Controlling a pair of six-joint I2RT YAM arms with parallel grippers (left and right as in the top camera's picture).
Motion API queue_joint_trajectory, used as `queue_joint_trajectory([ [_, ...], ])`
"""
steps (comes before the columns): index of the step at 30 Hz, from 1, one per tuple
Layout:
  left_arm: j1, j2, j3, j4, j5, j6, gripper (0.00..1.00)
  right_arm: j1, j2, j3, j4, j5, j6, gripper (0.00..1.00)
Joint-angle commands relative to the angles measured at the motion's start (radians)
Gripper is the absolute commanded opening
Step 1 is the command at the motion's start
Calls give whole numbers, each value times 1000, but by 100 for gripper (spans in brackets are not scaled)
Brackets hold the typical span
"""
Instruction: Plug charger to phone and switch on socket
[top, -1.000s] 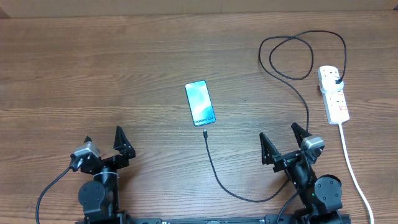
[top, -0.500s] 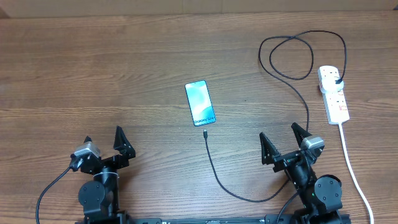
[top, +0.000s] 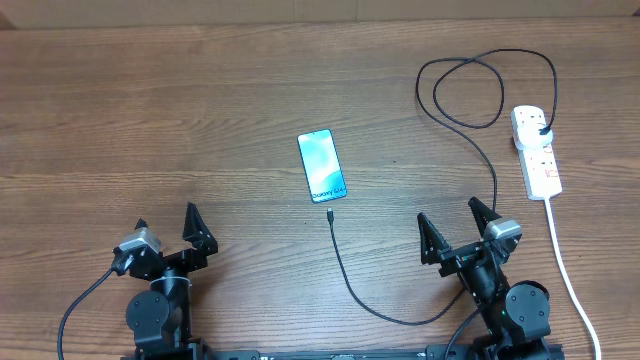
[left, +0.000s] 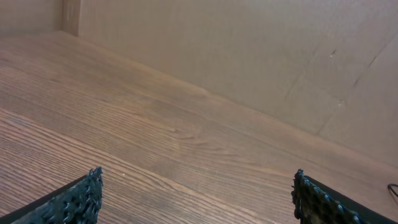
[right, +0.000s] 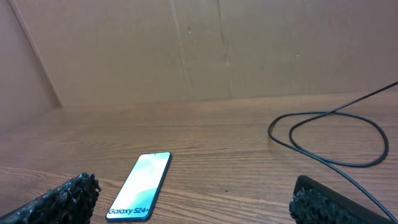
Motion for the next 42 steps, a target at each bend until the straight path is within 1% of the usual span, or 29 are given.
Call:
queue_joint_trajectory([
  [1,6,-9,-3,1,12,22,99,2,-8,-10,2,10,-4,100],
  [7,6,-9,-3,23,8,23,100,2,-8,-10,2,10,-3,100],
  [9,6,-9,-3,28,27,19,99,2,-8,-11,2,10,-4,100],
  [13,6,-9,-3,32,99,20,99,2,-8,-10,2,10,-4,100],
  [17,6,-9,23,31,229,62,100,2,-8,-10,2,10,-4,100],
  [19,5,-8,63,-10,240,74,100,2,-8,-10,2,10,-4,100],
  [21,5,1,123,-73,236,114,100,2,-8,-10,2,10,-4,100],
  [24,5,43,217,-158,238,150,100,2,-8,-11,2,10,-4,100],
  [26,5,124,309,-211,262,150,100,2,-8,-10,2,10,-4,100],
  [32,5,368,466,-275,333,145,100,2,-8,-10,2,10,-4,100],
  [33,4,423,497,-288,341,140,100,2,-8,-10,2,10,-4,100],
  [34,-3,515,549,-310,350,127,100,2,-8,-10,2,10,-4,100],
  [37,-45,649,625,-334,350,123,100,2,-8,-10,2,10,-4,100],
  [38,-69,689,646,-336,346,123,100,2,-8,-10,2,10,-4,100],
  [39,-125,759,681,-336,311,122,100,2,-8,-10,2,10,-4,100],
  [42,-253,867,731,-336,172,107,100,2,-8,-10,2,10,-4,100],
])
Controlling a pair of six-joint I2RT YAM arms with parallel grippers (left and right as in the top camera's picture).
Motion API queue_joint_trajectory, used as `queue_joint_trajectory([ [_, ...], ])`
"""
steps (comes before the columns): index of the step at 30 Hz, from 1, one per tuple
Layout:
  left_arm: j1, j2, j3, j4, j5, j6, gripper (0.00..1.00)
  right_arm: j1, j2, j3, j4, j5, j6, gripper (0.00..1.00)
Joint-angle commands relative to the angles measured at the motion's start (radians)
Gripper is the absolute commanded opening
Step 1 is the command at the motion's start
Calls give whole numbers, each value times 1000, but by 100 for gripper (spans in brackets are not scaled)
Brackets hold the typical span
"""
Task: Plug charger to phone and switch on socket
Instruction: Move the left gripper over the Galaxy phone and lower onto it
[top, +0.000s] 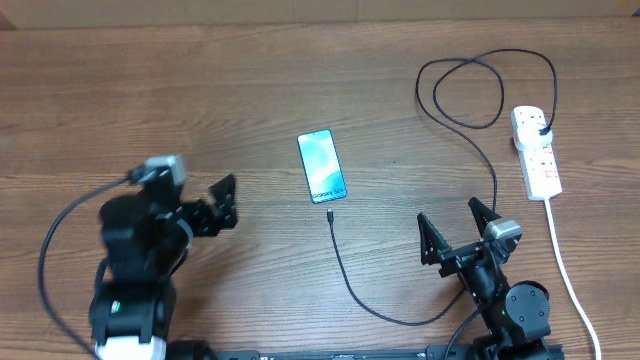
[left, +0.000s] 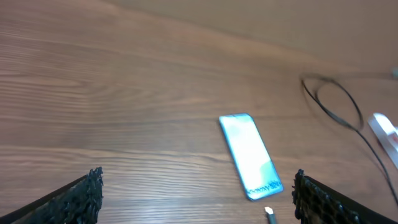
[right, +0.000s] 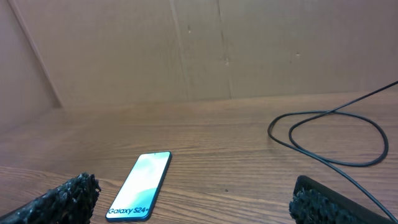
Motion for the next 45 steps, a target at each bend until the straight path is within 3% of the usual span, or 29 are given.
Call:
queue_joint_trajectory([
  [1,-154,125,84,0,-164,-30,100,2,-8,-10,4,10,-4,100],
  [5,-301,254,141,3,-298,-73,100,2,-8,-10,4,10,-4,100],
  [10,-378,389,187,12,-309,-133,100,2,-8,-10,4,10,-3,100],
  [19,-388,513,192,53,-254,-188,100,2,-8,-10,4,10,-4,100],
  [27,-388,543,192,54,-246,-192,100,2,-8,-10,4,10,-4,100],
  [35,-388,543,193,106,-147,-200,100,2,-8,-10,4,10,-4,100],
  [39,-390,543,202,106,-146,-287,100,2,-8,-10,4,10,-3,100],
  [45,-415,569,274,51,-199,-303,100,2,-8,-10,4,10,-4,100],
])
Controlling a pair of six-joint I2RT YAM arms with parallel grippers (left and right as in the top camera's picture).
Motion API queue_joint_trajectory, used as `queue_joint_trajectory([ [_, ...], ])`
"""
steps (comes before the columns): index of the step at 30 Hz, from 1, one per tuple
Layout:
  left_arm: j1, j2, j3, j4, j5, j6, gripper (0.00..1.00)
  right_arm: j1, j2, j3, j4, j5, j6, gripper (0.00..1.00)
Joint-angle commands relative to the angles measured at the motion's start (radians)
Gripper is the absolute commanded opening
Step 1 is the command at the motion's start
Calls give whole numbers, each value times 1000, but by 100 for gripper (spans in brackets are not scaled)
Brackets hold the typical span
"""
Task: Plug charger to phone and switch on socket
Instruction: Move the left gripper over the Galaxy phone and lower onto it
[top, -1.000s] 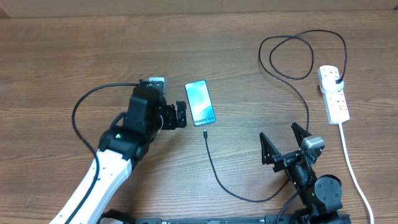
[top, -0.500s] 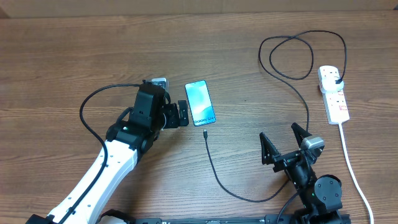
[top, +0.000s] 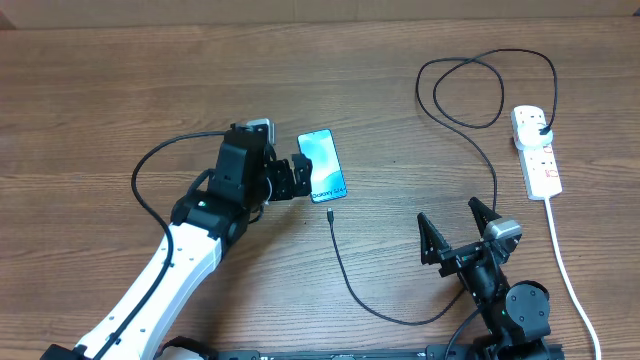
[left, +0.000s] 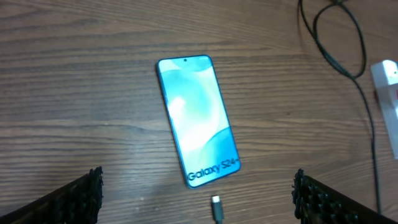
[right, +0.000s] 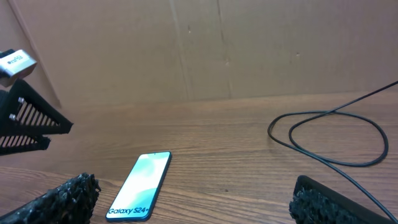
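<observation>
A phone (top: 322, 166) with a lit blue screen lies flat mid-table, also seen as the phone (left: 199, 118) and the phone (right: 140, 185). The black cable's loose plug (top: 329, 215) rests just below its near end, plug (left: 216, 202) apart from it. The cable (top: 470, 150) loops back to the white socket strip (top: 537, 155) at the right. My left gripper (top: 287, 180) hovers open beside the phone's left edge, left gripper (left: 198, 194) empty. My right gripper (top: 455, 232) stands open near the front, right gripper (right: 193, 199) empty.
The strip's white lead (top: 565, 260) runs to the front edge at the right. Cable loops (top: 485, 85) lie at the back right. A cardboard wall (right: 205, 50) backs the table. The left arm (top: 190, 250) stretches over the table's left middle.
My left gripper has moved right from the table's left middle to the phone's left edge. Its view now looks down on the phone and the loose plug. The right arm is unchanged.
Both grippers first stood open at the front edge, the left facing bare table. Then the left arm was lifted and reached inward, with the phone coming into its view. Now it hangs open right by the phone. Phone, cable and strip have not shifted.
</observation>
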Motion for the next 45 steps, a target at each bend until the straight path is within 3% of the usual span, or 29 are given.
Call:
queue_joint_trajectory([
  [1,-31,41,100,-50,-58,-35,100,2,-8,-10,3,10,-4,100],
  [7,-95,159,249,-138,-181,-59,100,2,-8,-10,3,10,-4,100],
  [24,-150,728,855,-501,-198,-125,100,2,-8,-10,3,10,-4,100],
  [34,-169,905,888,-549,-219,-151,100,2,-8,-10,3,10,-4,100],
  [45,-172,944,888,-542,-219,-185,100,2,-8,-10,3,10,-4,100],
])
